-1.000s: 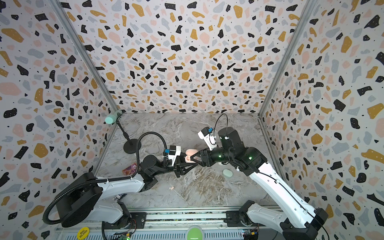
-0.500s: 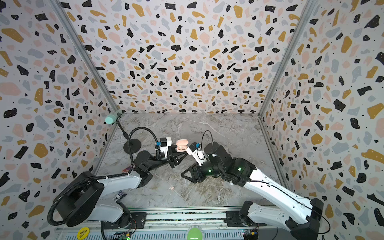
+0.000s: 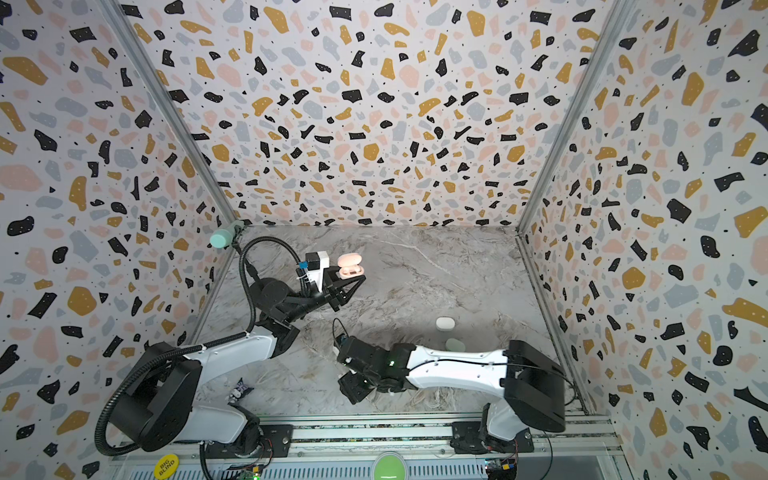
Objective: Insert the wireless bluetooth earbuds into the charging case
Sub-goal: 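Open the right gripper and move it down to the second pink earbud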
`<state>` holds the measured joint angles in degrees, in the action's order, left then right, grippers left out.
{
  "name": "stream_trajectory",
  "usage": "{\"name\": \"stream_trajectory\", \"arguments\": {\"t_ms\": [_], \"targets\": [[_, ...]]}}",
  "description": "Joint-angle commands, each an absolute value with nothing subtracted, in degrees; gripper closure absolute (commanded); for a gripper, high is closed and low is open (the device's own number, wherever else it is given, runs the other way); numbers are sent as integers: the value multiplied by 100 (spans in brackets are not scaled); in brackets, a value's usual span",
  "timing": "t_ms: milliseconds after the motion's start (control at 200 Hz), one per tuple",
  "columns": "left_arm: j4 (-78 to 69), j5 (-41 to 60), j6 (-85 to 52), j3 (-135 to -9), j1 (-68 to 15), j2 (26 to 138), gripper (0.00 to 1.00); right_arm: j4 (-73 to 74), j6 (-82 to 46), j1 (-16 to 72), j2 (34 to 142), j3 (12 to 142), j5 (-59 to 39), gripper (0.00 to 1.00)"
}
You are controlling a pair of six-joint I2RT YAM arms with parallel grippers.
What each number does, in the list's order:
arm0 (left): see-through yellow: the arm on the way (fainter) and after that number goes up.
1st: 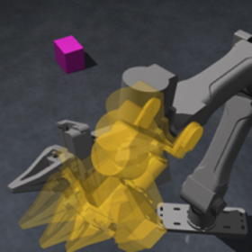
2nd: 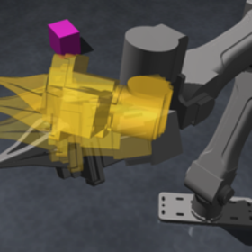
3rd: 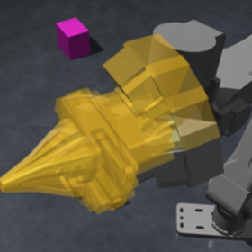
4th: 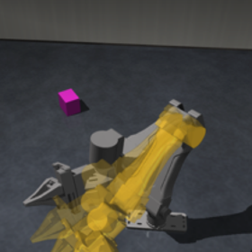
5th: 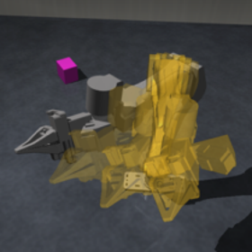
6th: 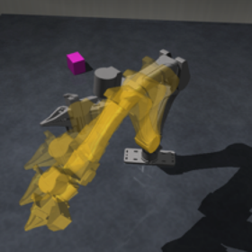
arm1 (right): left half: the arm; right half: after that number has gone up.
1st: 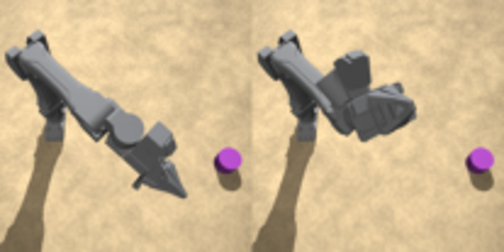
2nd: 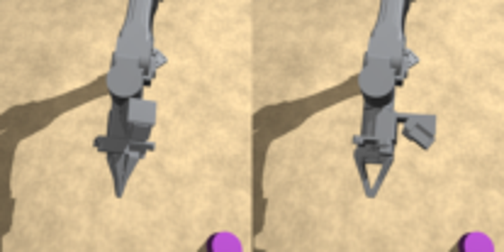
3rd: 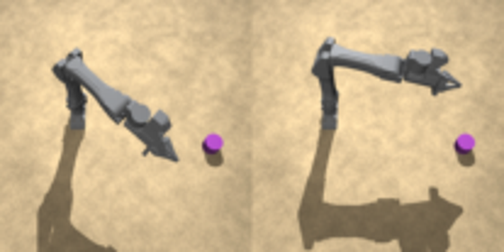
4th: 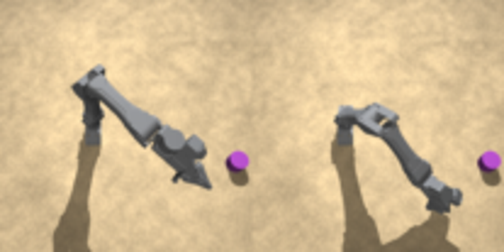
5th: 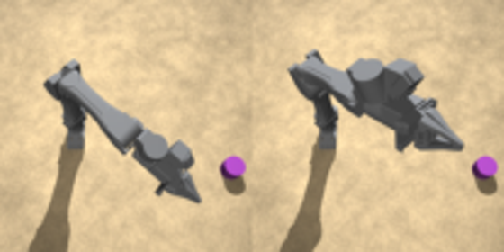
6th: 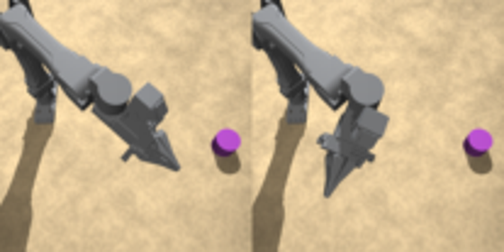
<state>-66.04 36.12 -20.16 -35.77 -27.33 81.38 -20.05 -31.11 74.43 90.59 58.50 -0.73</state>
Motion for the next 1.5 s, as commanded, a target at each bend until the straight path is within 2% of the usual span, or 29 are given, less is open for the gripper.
{"name": "stream_trajectory", "arguments": {"t_ms": [0,320,586,1492], "targets": [[-6777,3857,-1900,-3802,-2630,8298,95,-2225,-2911,7634,9520,6417,725,33],[-6979,3999,-2048,-4024,-2575,8645,94,-2907,-2947,7666,10597,7104,1487,28],[-6935,4028,-2030,-4036,-2560,8678,94,-3094,-2860,7551,11133,7370,1430,23],[-6952,4034,-2030,-3964,-2550,8644,94,-4187,-3262,6779,10158,7044,2830,23]]}}
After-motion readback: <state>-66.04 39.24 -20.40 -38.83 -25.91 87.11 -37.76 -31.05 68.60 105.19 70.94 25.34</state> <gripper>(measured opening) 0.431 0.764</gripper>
